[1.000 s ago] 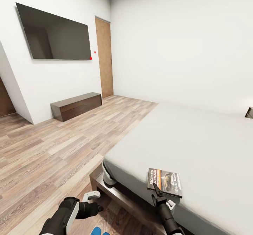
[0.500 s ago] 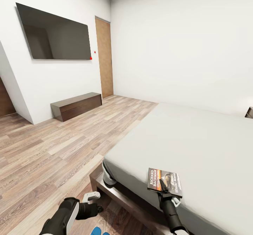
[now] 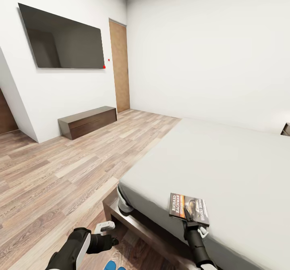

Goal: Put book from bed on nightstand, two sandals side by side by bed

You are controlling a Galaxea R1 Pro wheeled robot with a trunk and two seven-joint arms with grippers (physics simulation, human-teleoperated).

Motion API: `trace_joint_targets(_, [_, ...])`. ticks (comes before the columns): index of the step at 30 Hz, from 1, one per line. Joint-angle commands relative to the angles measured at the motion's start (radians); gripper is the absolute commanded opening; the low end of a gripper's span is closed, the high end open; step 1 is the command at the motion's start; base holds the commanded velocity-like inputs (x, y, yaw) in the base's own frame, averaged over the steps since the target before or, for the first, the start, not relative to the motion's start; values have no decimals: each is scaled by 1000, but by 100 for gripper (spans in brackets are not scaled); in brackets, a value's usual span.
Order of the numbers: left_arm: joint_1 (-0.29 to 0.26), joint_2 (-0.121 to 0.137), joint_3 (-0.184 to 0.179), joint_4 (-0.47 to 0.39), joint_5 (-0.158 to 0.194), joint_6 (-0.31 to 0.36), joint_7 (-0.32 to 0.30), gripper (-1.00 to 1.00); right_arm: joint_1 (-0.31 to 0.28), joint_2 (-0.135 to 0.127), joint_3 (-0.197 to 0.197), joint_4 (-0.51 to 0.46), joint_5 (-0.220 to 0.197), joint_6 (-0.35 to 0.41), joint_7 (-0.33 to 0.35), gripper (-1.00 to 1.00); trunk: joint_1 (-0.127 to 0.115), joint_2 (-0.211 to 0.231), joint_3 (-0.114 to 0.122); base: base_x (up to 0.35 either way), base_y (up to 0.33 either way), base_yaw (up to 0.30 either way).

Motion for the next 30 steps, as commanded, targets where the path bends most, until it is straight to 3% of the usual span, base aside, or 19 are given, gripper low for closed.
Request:
trace_joint_targets(1, [-1, -2, 7, -1, -11, 4, -9, 100, -1, 0, 2, -1, -11, 10, 2, -100, 0, 0, -1, 0, 0, 0])
trace_joint_targets(25, [0, -2, 6, 0, -11, 4, -9, 100, 0, 1, 2, 1, -15, 10, 3, -100, 0, 0, -1, 0, 0, 0])
trace_joint_targets(30, [0, -2, 7, 0, -10, 4, -9, 100, 0, 2, 2, 1, -15, 10, 2, -100, -19, 35, 15, 0, 0, 0])
